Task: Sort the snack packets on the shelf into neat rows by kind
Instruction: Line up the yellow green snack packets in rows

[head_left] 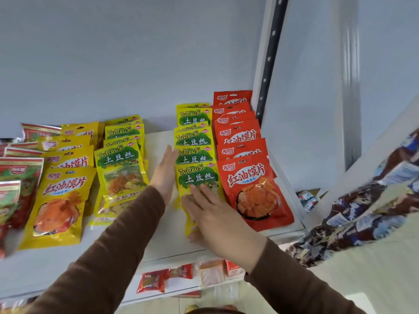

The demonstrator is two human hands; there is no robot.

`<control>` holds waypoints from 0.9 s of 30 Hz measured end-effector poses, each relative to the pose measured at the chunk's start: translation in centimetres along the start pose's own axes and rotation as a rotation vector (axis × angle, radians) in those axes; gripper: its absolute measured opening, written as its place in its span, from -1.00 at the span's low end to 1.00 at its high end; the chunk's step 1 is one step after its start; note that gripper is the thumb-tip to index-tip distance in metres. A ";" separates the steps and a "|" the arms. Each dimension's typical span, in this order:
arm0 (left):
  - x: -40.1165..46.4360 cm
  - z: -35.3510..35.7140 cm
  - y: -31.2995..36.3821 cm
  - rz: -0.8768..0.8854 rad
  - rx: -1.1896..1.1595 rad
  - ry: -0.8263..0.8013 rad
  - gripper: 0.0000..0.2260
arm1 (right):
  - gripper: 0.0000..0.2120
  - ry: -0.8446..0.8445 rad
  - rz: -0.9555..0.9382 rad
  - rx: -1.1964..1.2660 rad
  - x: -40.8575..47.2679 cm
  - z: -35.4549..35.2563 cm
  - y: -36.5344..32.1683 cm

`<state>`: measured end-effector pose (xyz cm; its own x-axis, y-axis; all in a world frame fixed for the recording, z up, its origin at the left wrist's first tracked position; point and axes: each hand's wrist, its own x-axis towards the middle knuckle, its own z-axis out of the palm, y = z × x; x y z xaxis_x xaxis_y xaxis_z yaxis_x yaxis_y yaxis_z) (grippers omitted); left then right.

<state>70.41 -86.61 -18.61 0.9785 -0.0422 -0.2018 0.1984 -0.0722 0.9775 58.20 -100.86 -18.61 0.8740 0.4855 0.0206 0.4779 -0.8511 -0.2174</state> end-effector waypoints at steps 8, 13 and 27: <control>-2.1 0.6 -0.1 0.087 0.157 -0.004 -0.41 | -0.27 0.114 0.033 0.048 -0.1 -0.2 0.2; -4.2 -0.9 -0.3 0.239 0.429 0.044 -0.44 | -0.38 0.166 0.302 0.001 -1.6 -1.4 4.2; -9.9 -2.0 -3.9 0.405 0.653 -0.199 -0.26 | -0.41 0.249 0.467 -0.104 -1.4 -1.2 2.2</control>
<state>60.10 -83.90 -20.35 0.9271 -0.3629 0.0940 -0.3038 -0.5804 0.7556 58.12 -103.70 -17.91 0.9839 -0.0008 0.1785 0.0284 -0.9866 -0.1609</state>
